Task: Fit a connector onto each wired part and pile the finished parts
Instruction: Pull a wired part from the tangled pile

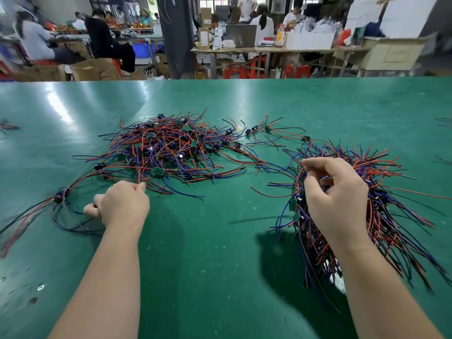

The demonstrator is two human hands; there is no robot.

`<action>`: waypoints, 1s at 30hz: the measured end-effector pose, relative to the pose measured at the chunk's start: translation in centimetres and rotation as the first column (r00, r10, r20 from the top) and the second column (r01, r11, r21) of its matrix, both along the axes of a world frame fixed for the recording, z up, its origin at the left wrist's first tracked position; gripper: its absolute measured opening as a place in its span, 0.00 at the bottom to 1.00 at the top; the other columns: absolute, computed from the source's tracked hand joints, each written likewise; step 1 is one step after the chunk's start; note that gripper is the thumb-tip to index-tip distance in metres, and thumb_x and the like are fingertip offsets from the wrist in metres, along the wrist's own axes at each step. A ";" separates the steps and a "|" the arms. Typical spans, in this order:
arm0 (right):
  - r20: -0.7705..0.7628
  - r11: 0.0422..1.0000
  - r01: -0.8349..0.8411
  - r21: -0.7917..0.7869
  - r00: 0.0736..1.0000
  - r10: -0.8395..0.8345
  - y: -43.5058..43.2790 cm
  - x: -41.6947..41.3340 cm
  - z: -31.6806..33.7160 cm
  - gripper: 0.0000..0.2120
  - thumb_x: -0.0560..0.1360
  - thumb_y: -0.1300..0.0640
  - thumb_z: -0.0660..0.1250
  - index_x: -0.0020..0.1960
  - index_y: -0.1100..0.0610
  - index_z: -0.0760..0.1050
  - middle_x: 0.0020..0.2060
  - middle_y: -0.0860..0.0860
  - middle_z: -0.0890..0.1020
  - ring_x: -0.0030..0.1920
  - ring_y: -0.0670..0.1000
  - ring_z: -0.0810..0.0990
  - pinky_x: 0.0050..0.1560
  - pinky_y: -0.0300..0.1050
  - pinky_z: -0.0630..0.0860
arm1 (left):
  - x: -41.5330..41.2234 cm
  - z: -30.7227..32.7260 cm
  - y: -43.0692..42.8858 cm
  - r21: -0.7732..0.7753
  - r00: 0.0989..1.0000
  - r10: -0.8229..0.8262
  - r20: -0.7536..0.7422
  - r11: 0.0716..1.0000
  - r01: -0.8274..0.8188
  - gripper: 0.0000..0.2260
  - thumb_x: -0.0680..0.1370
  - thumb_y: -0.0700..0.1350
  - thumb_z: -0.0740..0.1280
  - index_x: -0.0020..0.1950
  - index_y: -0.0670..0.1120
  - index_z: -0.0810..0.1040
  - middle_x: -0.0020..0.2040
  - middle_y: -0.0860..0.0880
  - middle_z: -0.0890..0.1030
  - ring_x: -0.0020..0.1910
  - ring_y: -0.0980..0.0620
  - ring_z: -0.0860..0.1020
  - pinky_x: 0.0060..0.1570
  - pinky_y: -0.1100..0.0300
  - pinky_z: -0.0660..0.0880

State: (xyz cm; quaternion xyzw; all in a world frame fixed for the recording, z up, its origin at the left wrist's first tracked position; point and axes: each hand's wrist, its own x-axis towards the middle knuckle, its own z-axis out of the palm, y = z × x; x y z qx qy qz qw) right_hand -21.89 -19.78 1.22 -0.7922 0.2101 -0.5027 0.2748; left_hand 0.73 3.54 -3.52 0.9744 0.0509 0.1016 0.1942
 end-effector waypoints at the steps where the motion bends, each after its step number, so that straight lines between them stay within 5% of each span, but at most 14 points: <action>1: 0.001 1.000 0.000 -0.003 1.000 0.000 0.0 0.0 0.0 0.10 0.72 0.69 0.66 0.48 0.59 0.81 0.40 0.48 0.79 0.38 0.44 0.75 0.44 0.37 0.73 | -0.1 0.3 -0.3 -0.067 0.997 -0.047 0.064 0.996 0.052 0.13 0.80 0.54 0.60 0.49 0.49 0.81 0.47 0.43 0.80 0.55 0.41 0.72 0.53 0.50 0.59; 4: -0.008 0.999 -0.012 -0.047 1.000 0.011 0.2 0.1 -0.1 0.10 0.71 0.70 0.66 0.48 0.59 0.81 0.40 0.49 0.79 0.40 0.46 0.76 0.45 0.32 0.71 | -1.3 1.7 -1.7 -0.422 0.885 -0.271 0.378 0.800 0.426 0.08 0.81 0.46 0.61 0.48 0.44 0.76 0.47 0.42 0.79 0.50 0.39 0.76 0.54 0.48 0.69; 6: -0.019 0.996 -0.066 -0.053 0.998 0.065 0.6 0.2 -0.1 0.10 0.71 0.69 0.66 0.48 0.59 0.81 0.40 0.49 0.80 0.42 0.47 0.78 0.46 0.34 0.72 | -3.4 2.5 -2.9 -0.453 0.730 -0.391 0.560 0.594 0.665 0.04 0.81 0.43 0.59 0.50 0.44 0.73 0.49 0.41 0.78 0.49 0.39 0.78 0.52 0.45 0.74; 8: -0.011 0.973 -0.201 0.113 0.979 0.203 1.2 0.2 -0.1 0.11 0.74 0.68 0.65 0.48 0.54 0.81 0.41 0.48 0.82 0.41 0.47 0.80 0.44 0.35 0.74 | -6.1 3.2 -4.2 -0.438 0.596 -0.467 0.654 0.409 0.801 0.03 0.81 0.43 0.58 0.51 0.46 0.70 0.52 0.45 0.78 0.50 0.44 0.80 0.53 0.50 0.76; 10: 0.046 0.838 -0.376 0.396 0.919 0.391 2.0 0.6 0.1 0.11 0.78 0.65 0.63 0.50 0.52 0.80 0.42 0.49 0.84 0.40 0.47 0.82 0.40 0.35 0.74 | -8.5 3.4 -5.4 -0.377 0.470 -0.541 0.698 0.281 0.883 0.02 0.81 0.41 0.57 0.51 0.47 0.69 0.55 0.48 0.77 0.51 0.48 0.81 0.54 0.57 0.75; 12: 0.166 0.593 -0.507 0.626 0.829 0.534 2.6 1.1 0.2 0.09 0.80 0.59 0.60 0.55 0.54 0.78 0.44 0.53 0.85 0.39 0.49 0.83 0.37 0.36 0.74 | -10.4 3.3 -6.4 -0.287 0.351 -0.631 0.692 0.205 0.936 0.03 0.80 0.41 0.58 0.49 0.47 0.70 0.57 0.49 0.77 0.54 0.50 0.80 0.58 0.59 0.73; 15: 0.409 0.232 -0.605 0.762 0.726 0.553 3.0 1.4 0.4 0.22 0.73 0.46 0.60 0.57 0.61 0.77 0.43 0.55 0.85 0.40 0.50 0.82 0.39 0.39 0.76 | -12.9 3.3 -7.4 -0.149 0.162 -0.755 0.635 0.086 0.985 0.05 0.77 0.40 0.59 0.46 0.41 0.74 0.57 0.44 0.78 0.58 0.48 0.77 0.60 0.56 0.72; 17: 0.486 0.154 -0.626 0.764 0.716 0.501 2.8 1.2 0.7 0.18 0.70 0.48 0.63 0.51 0.60 0.80 0.43 0.58 0.85 0.40 0.51 0.83 0.41 0.40 0.79 | -14.5 3.2 -7.9 0.046 0.007 -0.801 0.599 0.044 0.998 0.05 0.76 0.41 0.61 0.47 0.41 0.75 0.54 0.44 0.80 0.55 0.46 0.77 0.55 0.53 0.73; 20: 0.479 0.214 -0.625 0.751 0.739 0.474 2.5 0.7 1.0 0.07 0.68 0.57 0.67 0.41 0.56 0.83 0.39 0.57 0.85 0.38 0.50 0.83 0.37 0.37 0.79 | -15.8 2.9 -8.5 0.229 -0.121 -0.829 0.547 0.009 0.973 0.06 0.78 0.44 0.61 0.47 0.43 0.76 0.50 0.45 0.79 0.48 0.44 0.77 0.48 0.51 0.74; 23: 0.540 0.212 -0.672 0.710 0.713 0.447 2.3 0.5 1.3 0.05 0.68 0.61 0.66 0.43 0.56 0.77 0.38 0.56 0.85 0.35 0.47 0.83 0.34 0.34 0.77 | -15.8 2.6 -8.5 0.118 -0.043 -0.828 0.559 0.028 0.993 0.13 0.80 0.47 0.58 0.42 0.42 0.77 0.42 0.46 0.78 0.41 0.44 0.74 0.44 0.50 0.72; 27: 0.599 0.112 -0.719 0.686 0.645 0.474 2.5 0.2 1.7 0.08 0.68 0.61 0.65 0.45 0.54 0.69 0.37 0.55 0.85 0.32 0.46 0.82 0.34 0.33 0.77 | -14.6 2.1 -8.4 -0.378 0.381 -0.745 0.548 0.186 0.907 0.19 0.81 0.52 0.55 0.40 0.43 0.78 0.36 0.49 0.78 0.38 0.51 0.76 0.42 0.51 0.73; 30: 0.590 0.046 -0.705 0.708 0.626 0.509 2.8 0.2 1.7 0.11 0.68 0.61 0.65 0.49 0.55 0.69 0.36 0.55 0.85 0.30 0.45 0.81 0.33 0.34 0.77 | -13.4 2.0 -8.5 -0.626 0.558 -0.686 0.468 0.188 0.756 0.14 0.80 0.53 0.58 0.51 0.50 0.82 0.42 0.53 0.81 0.42 0.59 0.77 0.48 0.57 0.75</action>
